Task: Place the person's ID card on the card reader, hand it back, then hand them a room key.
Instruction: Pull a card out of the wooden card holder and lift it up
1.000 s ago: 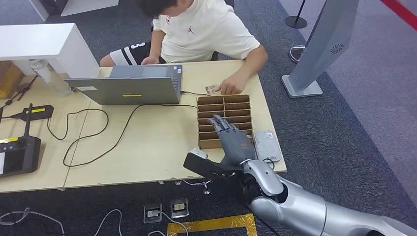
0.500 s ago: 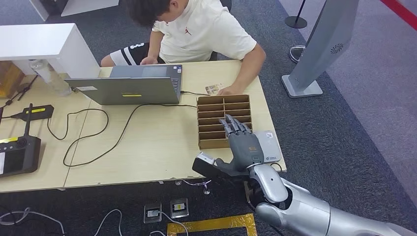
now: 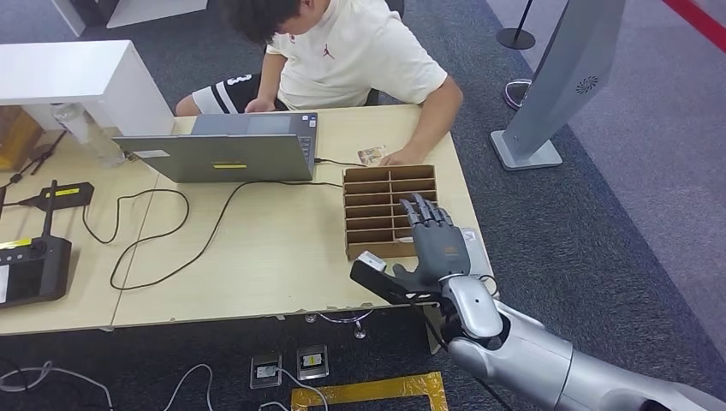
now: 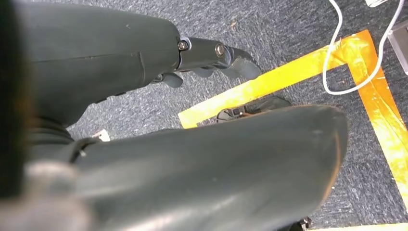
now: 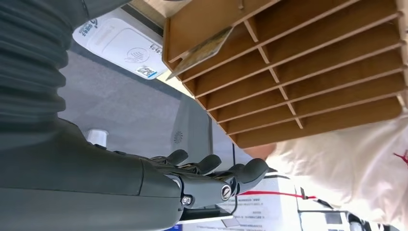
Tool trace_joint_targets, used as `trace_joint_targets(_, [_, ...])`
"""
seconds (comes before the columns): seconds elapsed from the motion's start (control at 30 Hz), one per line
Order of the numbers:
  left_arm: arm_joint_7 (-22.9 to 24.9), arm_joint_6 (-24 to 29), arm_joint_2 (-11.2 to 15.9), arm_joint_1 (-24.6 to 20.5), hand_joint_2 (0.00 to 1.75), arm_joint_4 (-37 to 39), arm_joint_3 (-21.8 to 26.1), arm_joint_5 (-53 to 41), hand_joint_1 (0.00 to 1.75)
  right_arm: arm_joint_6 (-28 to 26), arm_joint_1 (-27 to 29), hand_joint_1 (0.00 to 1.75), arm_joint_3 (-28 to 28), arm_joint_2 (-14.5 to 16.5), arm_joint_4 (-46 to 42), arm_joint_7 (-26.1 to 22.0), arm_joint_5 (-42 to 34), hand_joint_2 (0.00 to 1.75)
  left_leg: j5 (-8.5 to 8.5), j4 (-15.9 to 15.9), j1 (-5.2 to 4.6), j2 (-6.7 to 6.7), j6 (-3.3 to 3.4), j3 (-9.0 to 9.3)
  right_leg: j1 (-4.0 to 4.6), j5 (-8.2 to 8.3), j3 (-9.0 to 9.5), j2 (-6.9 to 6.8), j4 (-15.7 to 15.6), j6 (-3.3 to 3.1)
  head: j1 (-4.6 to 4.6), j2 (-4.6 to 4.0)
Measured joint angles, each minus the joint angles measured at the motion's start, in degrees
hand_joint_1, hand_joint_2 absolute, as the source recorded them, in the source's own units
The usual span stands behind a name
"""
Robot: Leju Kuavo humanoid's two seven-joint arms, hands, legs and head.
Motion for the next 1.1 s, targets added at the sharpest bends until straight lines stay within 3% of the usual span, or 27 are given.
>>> trace_joint_targets(0.5, [0.75, 0.00, 0.06, -0.02, 0.00, 0.00, -1.73, 1.47, 0.00, 1.27, -0.43, 0.00, 0.00, 0.32, 7.61, 0.21, -2.16, 1.75, 0.00, 0.00, 0.00, -0.01, 0.00, 0.00, 0.00, 0.00, -0.01, -0.02, 0.00, 0.00, 0.01, 0.00])
trace_joint_targets(1.1, [0.63, 0.00, 0.10, -0.11, 0.00, 0.00, -3.09, 2.18, 0.00, -0.55, -0.23, 0.00, 0.02, 0.87, 9.35, -1.59, -2.28, 1.75, 0.00, 0.00, 0.00, 0.00, 0.00, 0.01, 0.00, 0.00, 0.00, -0.01, 0.00, 0.00, 0.00, 0.00])
